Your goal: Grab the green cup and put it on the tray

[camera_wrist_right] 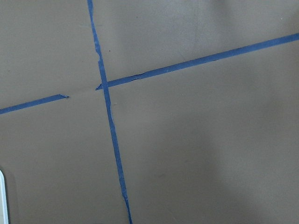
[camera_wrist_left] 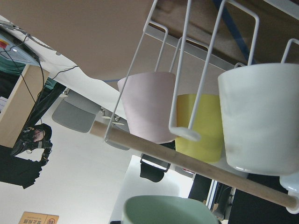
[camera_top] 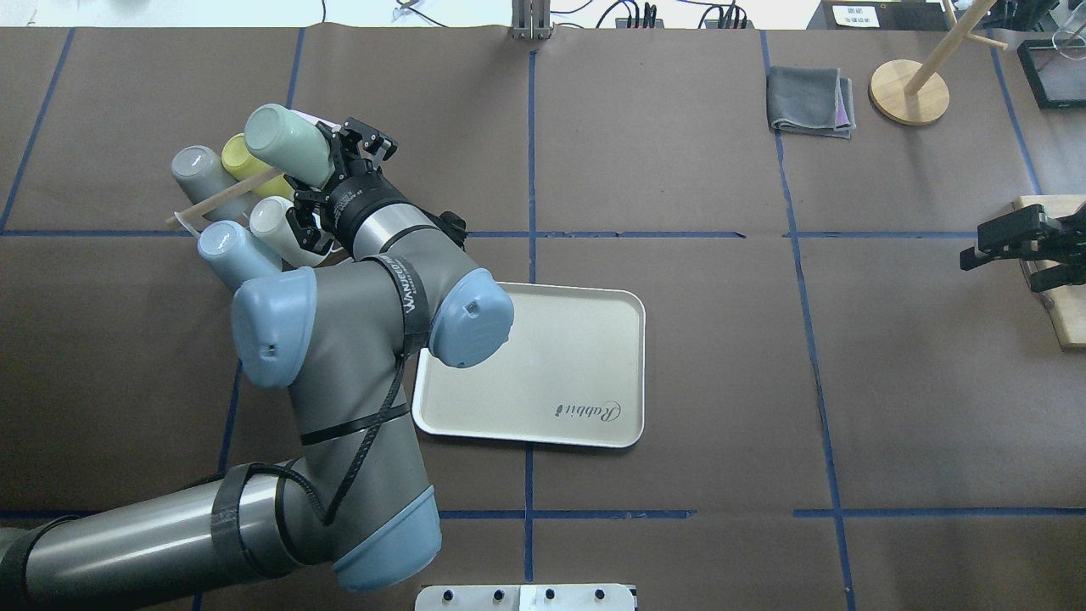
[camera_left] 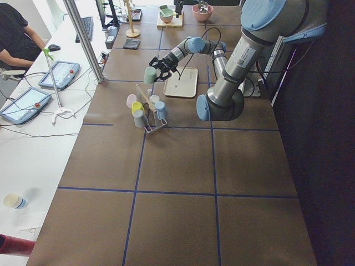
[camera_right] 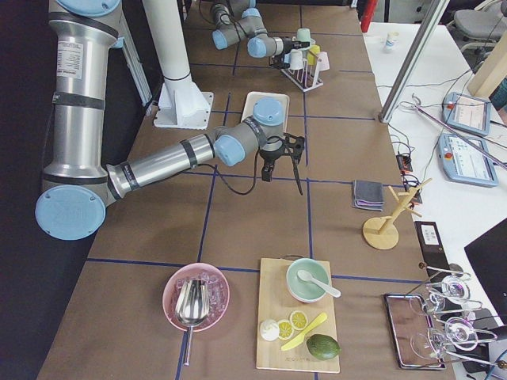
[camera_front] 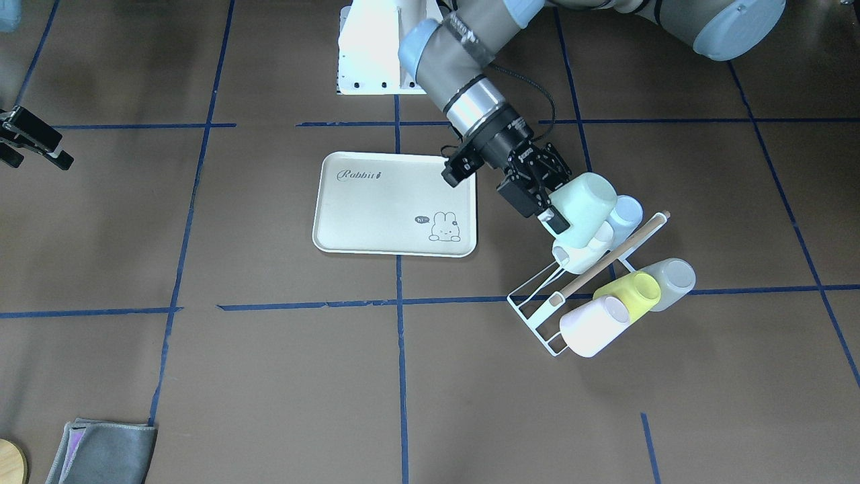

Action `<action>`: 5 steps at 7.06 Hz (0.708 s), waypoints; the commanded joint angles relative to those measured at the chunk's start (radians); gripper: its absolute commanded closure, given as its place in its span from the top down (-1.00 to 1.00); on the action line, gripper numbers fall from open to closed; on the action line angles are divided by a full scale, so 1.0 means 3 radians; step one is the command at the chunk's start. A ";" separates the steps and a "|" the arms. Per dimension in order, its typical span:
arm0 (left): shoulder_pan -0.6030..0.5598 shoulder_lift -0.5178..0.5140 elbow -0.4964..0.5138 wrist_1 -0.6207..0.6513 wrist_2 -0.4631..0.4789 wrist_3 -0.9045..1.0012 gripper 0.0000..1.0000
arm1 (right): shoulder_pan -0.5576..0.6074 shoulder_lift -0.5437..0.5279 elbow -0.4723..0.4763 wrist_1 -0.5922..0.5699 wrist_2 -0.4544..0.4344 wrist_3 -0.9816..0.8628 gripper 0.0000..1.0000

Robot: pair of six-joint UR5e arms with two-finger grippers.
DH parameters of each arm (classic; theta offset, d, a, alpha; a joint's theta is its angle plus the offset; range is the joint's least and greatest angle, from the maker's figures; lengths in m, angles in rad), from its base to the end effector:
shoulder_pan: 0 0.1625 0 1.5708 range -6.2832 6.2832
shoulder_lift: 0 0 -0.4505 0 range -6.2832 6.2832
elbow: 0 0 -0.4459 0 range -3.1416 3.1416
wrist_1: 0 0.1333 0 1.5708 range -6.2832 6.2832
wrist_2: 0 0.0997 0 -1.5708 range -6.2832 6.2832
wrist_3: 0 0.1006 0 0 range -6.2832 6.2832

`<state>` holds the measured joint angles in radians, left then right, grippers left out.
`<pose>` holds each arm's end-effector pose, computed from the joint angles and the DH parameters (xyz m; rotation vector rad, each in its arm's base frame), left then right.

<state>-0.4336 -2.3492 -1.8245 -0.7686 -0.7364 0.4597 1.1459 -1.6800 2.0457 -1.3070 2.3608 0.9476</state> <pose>0.5094 -0.4649 0.1436 0.5250 -0.7781 1.3947 -0.1455 -0.4715 0.4494 -0.0225 -0.9677 0.2329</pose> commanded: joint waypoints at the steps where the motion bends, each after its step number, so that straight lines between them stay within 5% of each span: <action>1: -0.0017 0.0094 -0.0564 -0.0629 -0.0431 -0.0618 -0.05 | 0.0000 -0.0004 -0.0013 0.0000 -0.0005 -0.0034 0.99; 5: -0.0012 0.0553 -0.0540 -0.3071 -0.0710 -0.2652 -0.10 | 0.0091 -0.0019 -0.0018 -0.0005 -0.0005 -0.0070 0.99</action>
<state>-0.4372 -2.2376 -1.9947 -1.4697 -0.9415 -0.1579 1.1598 -1.6843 2.0413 -1.3073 2.3593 0.9280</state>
